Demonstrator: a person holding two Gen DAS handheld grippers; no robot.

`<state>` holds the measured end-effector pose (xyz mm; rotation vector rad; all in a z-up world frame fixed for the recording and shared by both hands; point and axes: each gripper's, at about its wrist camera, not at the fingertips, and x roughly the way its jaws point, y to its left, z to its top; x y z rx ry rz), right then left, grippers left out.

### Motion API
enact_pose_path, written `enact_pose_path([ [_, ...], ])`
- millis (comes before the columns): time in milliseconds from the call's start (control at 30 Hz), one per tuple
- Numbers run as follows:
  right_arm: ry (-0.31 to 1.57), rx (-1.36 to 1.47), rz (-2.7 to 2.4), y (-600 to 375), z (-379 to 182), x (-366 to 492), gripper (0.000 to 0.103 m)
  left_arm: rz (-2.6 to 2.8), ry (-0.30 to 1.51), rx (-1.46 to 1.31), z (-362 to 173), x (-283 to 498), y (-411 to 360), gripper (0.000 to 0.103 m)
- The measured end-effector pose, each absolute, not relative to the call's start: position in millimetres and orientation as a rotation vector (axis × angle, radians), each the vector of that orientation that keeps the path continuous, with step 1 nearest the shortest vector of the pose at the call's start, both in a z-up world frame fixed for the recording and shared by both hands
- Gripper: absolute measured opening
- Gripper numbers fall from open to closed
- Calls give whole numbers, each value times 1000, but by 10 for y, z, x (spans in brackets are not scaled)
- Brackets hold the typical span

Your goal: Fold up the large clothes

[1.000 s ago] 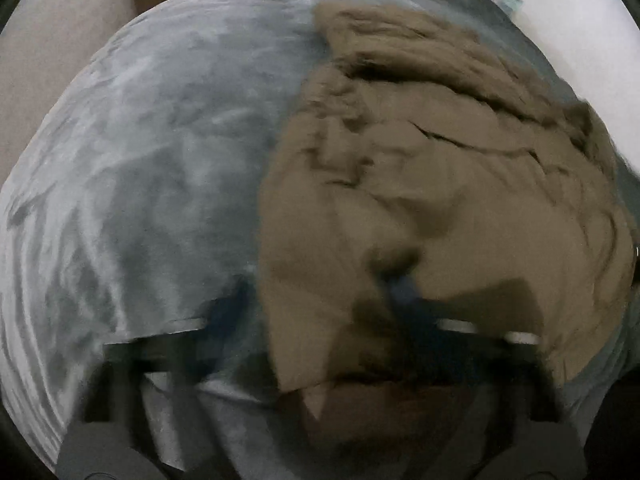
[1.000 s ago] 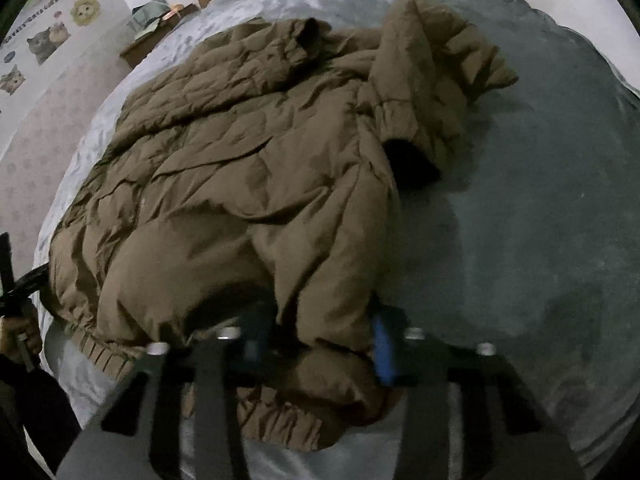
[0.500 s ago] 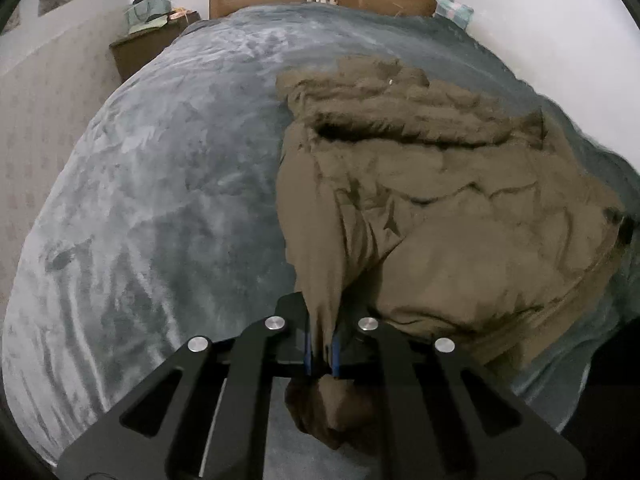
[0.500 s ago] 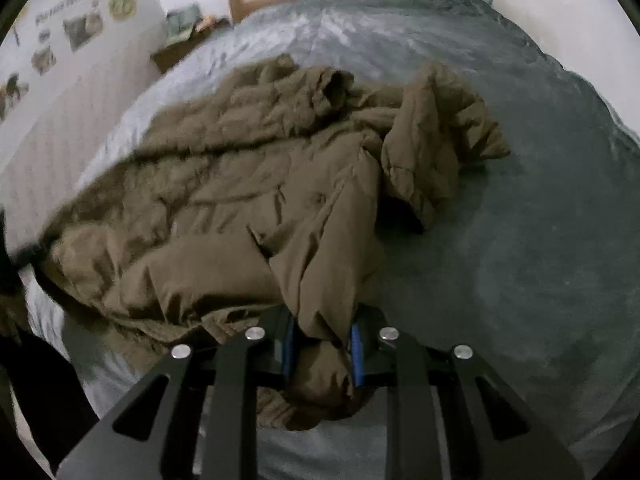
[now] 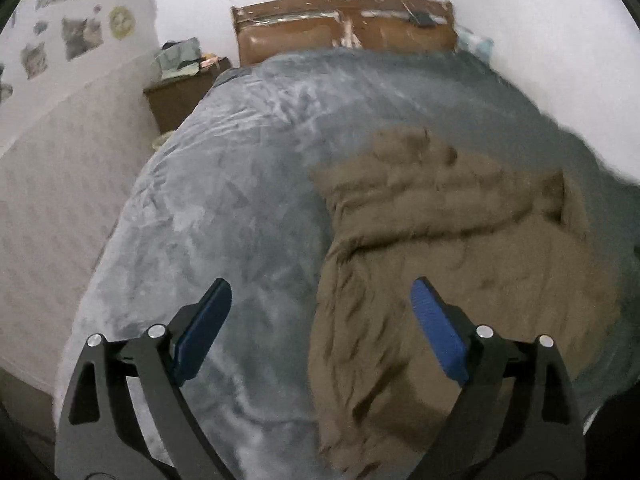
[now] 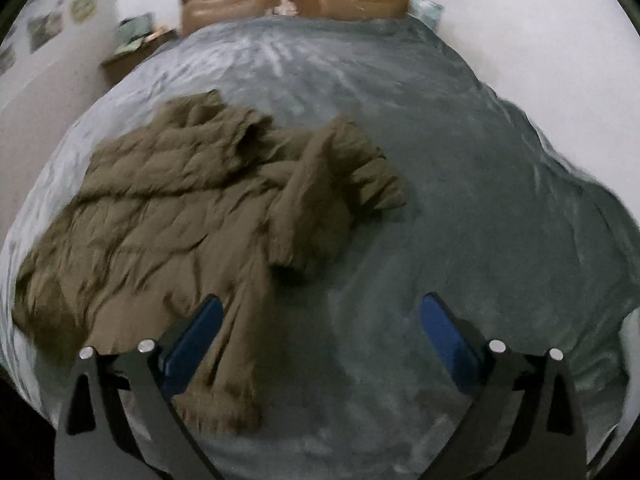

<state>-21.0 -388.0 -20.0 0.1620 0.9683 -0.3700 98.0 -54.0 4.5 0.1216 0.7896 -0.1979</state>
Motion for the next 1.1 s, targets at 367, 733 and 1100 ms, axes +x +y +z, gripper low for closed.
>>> enact_pose_path([
  [367, 931, 254, -365, -4003, -863, 566, 99, -254, 772, -111, -381, 1727, -919, 91],
  [733, 1007, 224, -346, -4220, -1264, 974, 12, -263, 708, -113, -780, 1896, -902, 91],
  [1100, 678, 281, -741, -5017, -496, 180, 11, -171, 588, -172, -520, 1821, -479, 91],
])
